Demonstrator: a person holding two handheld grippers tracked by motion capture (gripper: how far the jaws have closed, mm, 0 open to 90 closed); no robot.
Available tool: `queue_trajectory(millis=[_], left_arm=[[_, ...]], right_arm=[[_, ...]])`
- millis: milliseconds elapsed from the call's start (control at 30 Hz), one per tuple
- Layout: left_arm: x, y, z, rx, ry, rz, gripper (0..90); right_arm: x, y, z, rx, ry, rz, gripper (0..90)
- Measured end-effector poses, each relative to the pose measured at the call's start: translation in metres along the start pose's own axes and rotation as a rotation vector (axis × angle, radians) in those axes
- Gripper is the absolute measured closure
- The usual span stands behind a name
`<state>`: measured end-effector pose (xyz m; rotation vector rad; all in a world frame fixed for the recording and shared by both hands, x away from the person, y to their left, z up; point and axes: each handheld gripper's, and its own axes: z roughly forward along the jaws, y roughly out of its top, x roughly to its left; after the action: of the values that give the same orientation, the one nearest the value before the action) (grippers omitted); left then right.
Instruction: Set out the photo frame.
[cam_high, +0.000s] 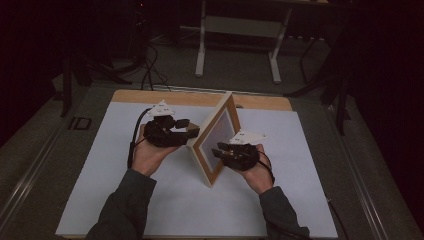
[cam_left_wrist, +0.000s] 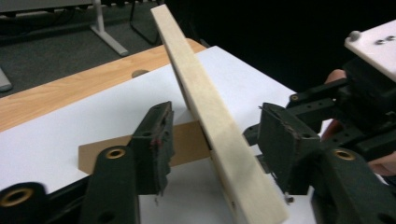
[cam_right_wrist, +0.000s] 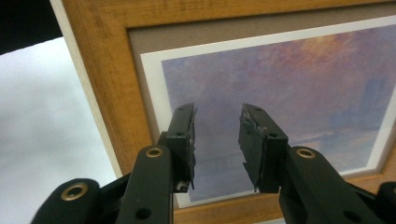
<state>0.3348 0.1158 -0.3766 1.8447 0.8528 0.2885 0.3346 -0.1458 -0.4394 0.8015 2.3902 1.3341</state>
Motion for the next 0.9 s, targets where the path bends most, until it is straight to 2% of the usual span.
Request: queue_trajectory(millis=[267, 500, 733, 900], left_arm=[[-0.012, -0.006, 0.002, 0.025, 0.039, 0.024, 37.9], [-0.019, -0.016, 0.009, 0.047, 0.049, 0.030, 36.4], [-0.022, -0.024, 0.012, 0.061, 0.045, 0.020, 41.9], [-0.023, -0.027, 0.012, 0.071, 0.032, 0.016, 50.2]], right_arm=[[-0.004, -0.002, -0.004, -0.001, -0.012, 0.007, 64.2], [-0.006, -0.003, -0.006, -0.004, -0.014, 0.014, 63.8], [-0.008, -0.004, -0.007, -0.001, -0.017, 0.016, 63.7], [-0.009, -0.005, -0.008, -0.001, -0.019, 0.020, 63.7]])
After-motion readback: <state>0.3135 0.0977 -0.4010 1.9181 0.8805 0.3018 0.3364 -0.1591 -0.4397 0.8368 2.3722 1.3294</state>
